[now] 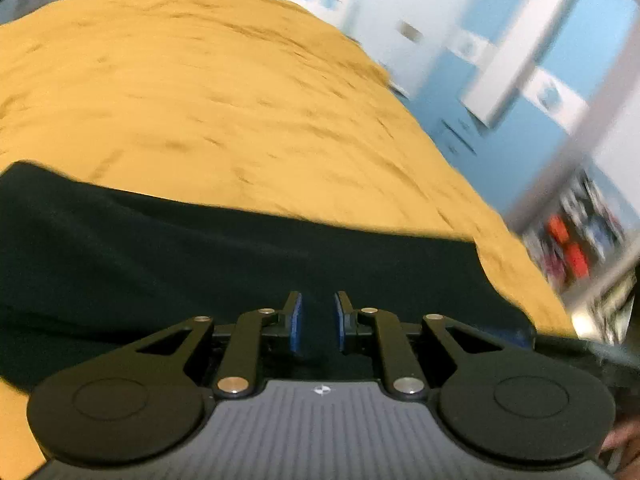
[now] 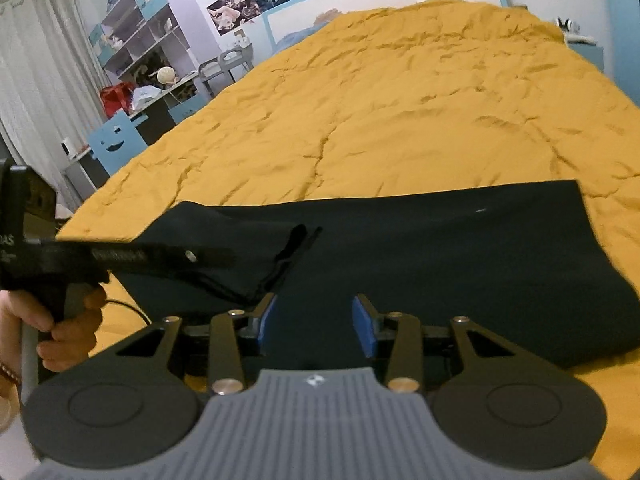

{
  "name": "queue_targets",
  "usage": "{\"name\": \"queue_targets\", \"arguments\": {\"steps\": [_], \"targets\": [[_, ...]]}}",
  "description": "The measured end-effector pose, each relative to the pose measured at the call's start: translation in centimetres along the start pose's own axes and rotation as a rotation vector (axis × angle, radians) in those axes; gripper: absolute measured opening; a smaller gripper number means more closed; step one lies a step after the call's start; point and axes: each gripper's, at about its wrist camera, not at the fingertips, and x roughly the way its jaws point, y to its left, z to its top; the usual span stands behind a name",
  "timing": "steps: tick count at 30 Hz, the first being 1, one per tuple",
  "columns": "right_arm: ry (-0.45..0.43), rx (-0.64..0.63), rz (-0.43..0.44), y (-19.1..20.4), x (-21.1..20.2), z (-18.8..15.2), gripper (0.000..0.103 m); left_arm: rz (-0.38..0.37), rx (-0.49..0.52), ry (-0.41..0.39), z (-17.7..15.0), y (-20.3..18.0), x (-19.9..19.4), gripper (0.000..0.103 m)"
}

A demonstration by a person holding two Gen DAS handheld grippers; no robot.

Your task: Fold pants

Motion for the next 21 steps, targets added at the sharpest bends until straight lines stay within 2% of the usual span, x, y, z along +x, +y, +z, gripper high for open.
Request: {"name": "queue_targets", "arguments": {"steps": [4, 5, 7, 13, 16, 18, 19, 20, 21], "targets": [[0.038, 0.100, 0.083, 0.0, 3.3, 1.5, 0.040, 0.209, -0.026, -0.068, 1.3, 2.9, -0.4, 0.017], [0.057, 0.129, 0.086, -0.1, 4.3, 1.8, 0.044, 0.237, -0.034, -0.072, 1.0, 3.3, -0.9, 0.017], [0.095, 0.191, 0.087, -0.3, 6.5, 2.5, 0.047, 0.271, -0.056, -0.088, 1.3, 4.6, -1.0, 0.017], [0.192, 0.394, 0.128, -1.5, 12.7, 2.9, 0.045, 0.330, -0.112, -0.110, 1.6, 7.1, -1.4, 0.017], [0.190, 0.490, 0.151, -2.1, 14.2, 2.6, 0.034, 0.319, -0.161, -0.122, 1.0, 7.8, -2.7, 0.018], [0.190, 0.539, 0.172, -2.2, 14.8, 2.4, 0.019, 0.304, -0.198, -0.128, 0.7, 8.7, -3.7, 0.018], [0.193, 0.552, 0.174, -2.0, 15.1, 2.4, 0.016, 0.300, -0.216, -0.133, 0.6, 9.0, -3.9, 0.018], [0.191, 0.553, 0.172, -1.8, 15.3, 2.5, 0.005, 0.299, -0.228, -0.138, 0.4, 9.4, -4.5, 0.018], [0.188, 0.546, 0.165, -1.5, 15.2, 2.6, 0.001, 0.298, -0.236, -0.143, 0.4, 9.6, -4.9, 0.018]]}}
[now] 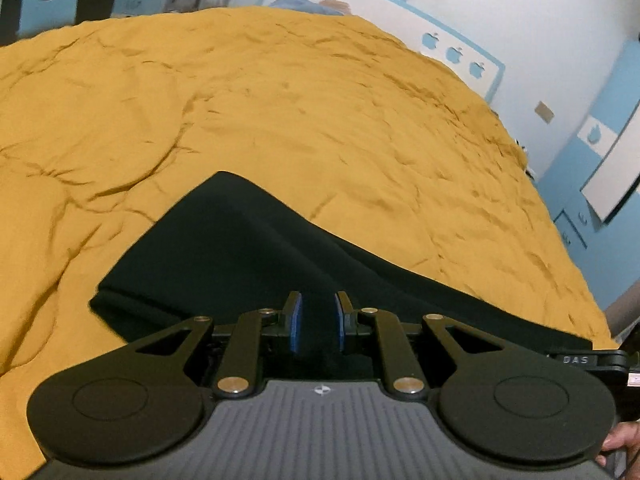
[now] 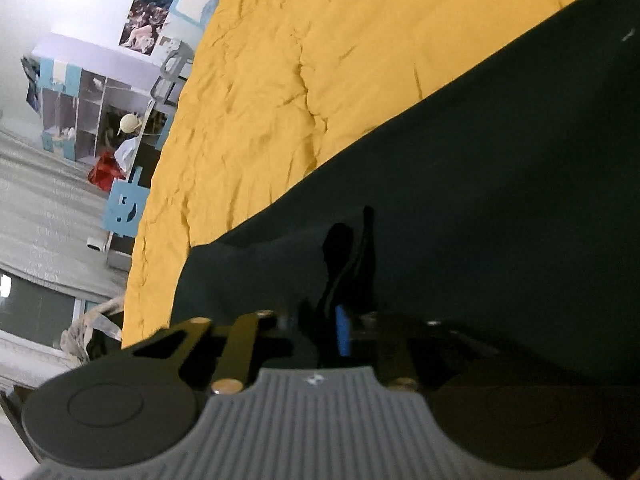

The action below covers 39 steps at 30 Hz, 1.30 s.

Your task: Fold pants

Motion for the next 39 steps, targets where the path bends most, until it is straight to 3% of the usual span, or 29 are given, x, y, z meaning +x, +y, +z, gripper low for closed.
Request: {"name": "queue_targets", "arguments": {"steps": [8, 13, 17, 22, 25, 28, 35, 39], "targets": [[-0.075, -0.243, 0.005, 8.5, -4.5, 2.0, 0.000, 0.023, -0.064, -0.072, 0.5, 2.5, -2.9, 0.018], [-0.077, -0.383, -0.011, 13.7, -10.9, 5.3, 0.000, 0.019, -0.057, -0.110, 1.3, 2.5, -4.5, 0.018], [-0.102, -0.415, -0.062, 14.6, -17.0, 8.2, 0.000, 0.020, -0.021, -0.116, 1.7, 1.5, -4.5, 0.018], [-0.108, -0.311, -0.146, 9.5, -22.7, 11.7, 0.000, 0.000, 0.019, -0.107, 1.3, -0.4, -3.8, 0.018], [-0.102, -0.261, -0.300, 3.8, -22.6, 12.4, 0.000, 0.019, 0.050, -0.086, 0.9, -1.5, -2.9, 0.018], [-0.119, -0.194, -0.381, -1.4, -21.2, 12.5, 0.000, 0.030, 0.063, -0.069, 0.5, -2.1, -2.5, 0.018], [-0.109, -0.169, -0.424, -6.4, -18.9, 11.5, 0.000, 0.070, 0.108, -0.057, 0.5, -2.3, -2.3, 0.018], [-0.164, -0.203, -0.299, -4.4, -21.5, 11.3, 0.000, 0.086, 0.114, -0.053, 0.5, -2.3, -2.1, 0.018]]}}
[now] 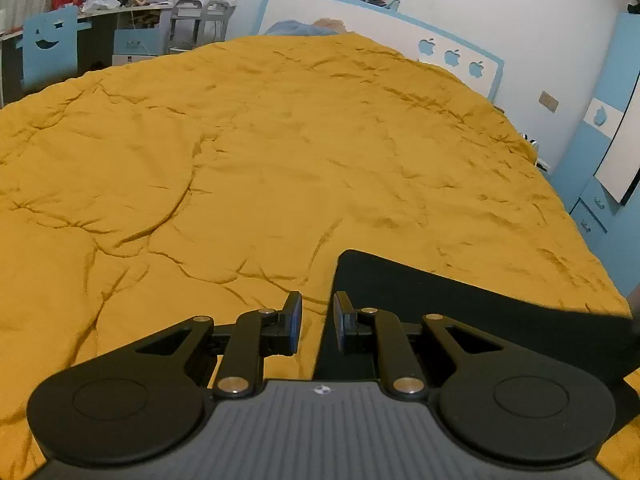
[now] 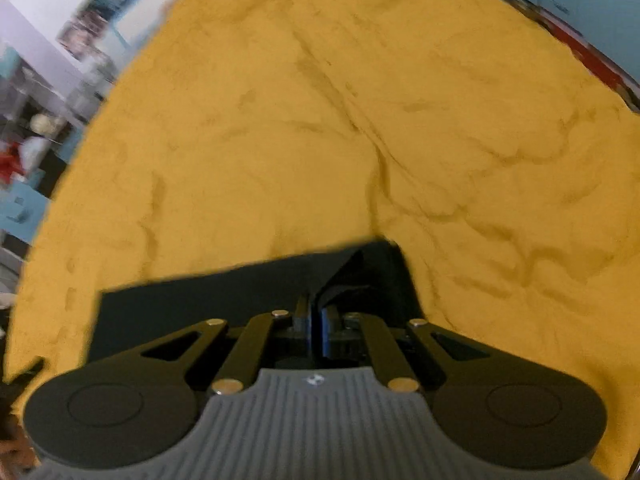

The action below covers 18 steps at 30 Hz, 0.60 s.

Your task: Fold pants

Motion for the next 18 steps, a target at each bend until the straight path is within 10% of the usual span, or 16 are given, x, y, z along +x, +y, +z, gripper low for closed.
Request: {"name": "queue_targets", "arguments": {"steps": [2, 7, 18], "targets": [[-0.045, -0.048, 0.069, 0.7, -1.9, 0.2, 0.000, 0.001, 0.003, 0.000, 0.1, 0.0, 0.0, 0.018], [0.048, -0.083, -0.107, -1.6, 3.0, -1.4, 0.000, 0.004, 0.044, 0.022, 0.0, -0.8, 1.0, 0.018], [-0.065, -0.161, -0.168, -1.9, 4.0, -4.2, 0.000, 0.008, 0.021, 0.062, 0.4, -0.8, 3.1, 0.017]]}}
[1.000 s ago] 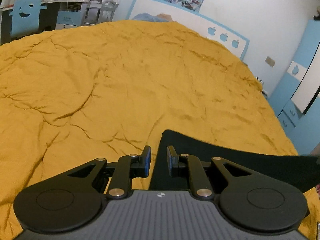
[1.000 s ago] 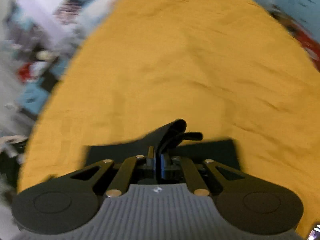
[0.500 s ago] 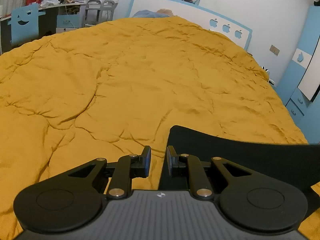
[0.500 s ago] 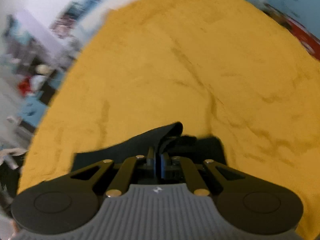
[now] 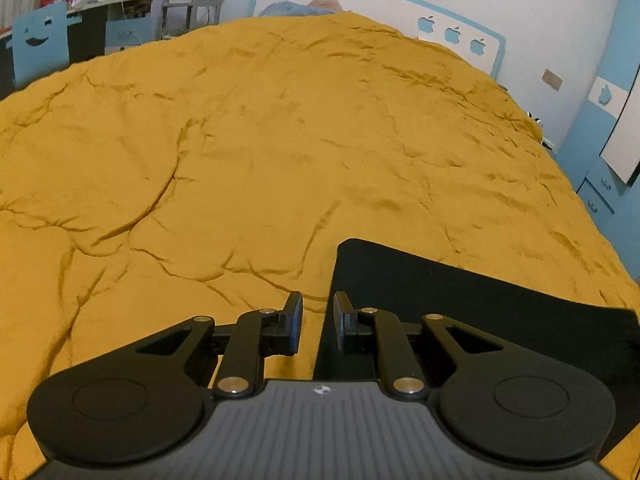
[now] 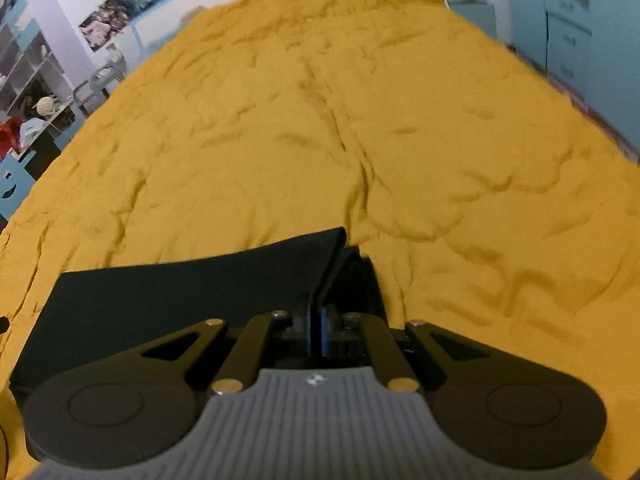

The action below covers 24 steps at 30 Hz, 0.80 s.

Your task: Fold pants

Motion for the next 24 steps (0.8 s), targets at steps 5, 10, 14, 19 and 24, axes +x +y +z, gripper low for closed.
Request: {"name": "queue_targets", "arguments": {"steps": [5, 10, 14, 19, 24], "targets": [[0.030, 0.023, -0.044, -0.7, 1.0, -0.4, 0.000, -0.002, 0.005, 0.025, 0.5, 0.2, 1.3, 0.017], [-0.044, -0.011, -0.131, -0.7, -1.4, 0.0, 0.004, -0.047, 0.023, 0.039, 2.1, 0.6, 2.6, 0.013], [-0.118, -0.013, -0.021, 0.6, -2.2, 0.4, 0.004, -0.149, -0.021, 0.066, 3.6, 0.6, 4.9, 0.012], [-0.098, -0.027, -0.043, 1.6, 0.8, 1.1, 0.005, -0.167, 0.025, 0.100, 4.1, -1.3, 9.1, 0.012], [-0.070, 0.064, -0.101, -0.3, 3.0, 0.5, 0.000, -0.052, 0.061, 0.149, 3.5, -1.6, 12.9, 0.005]]}}
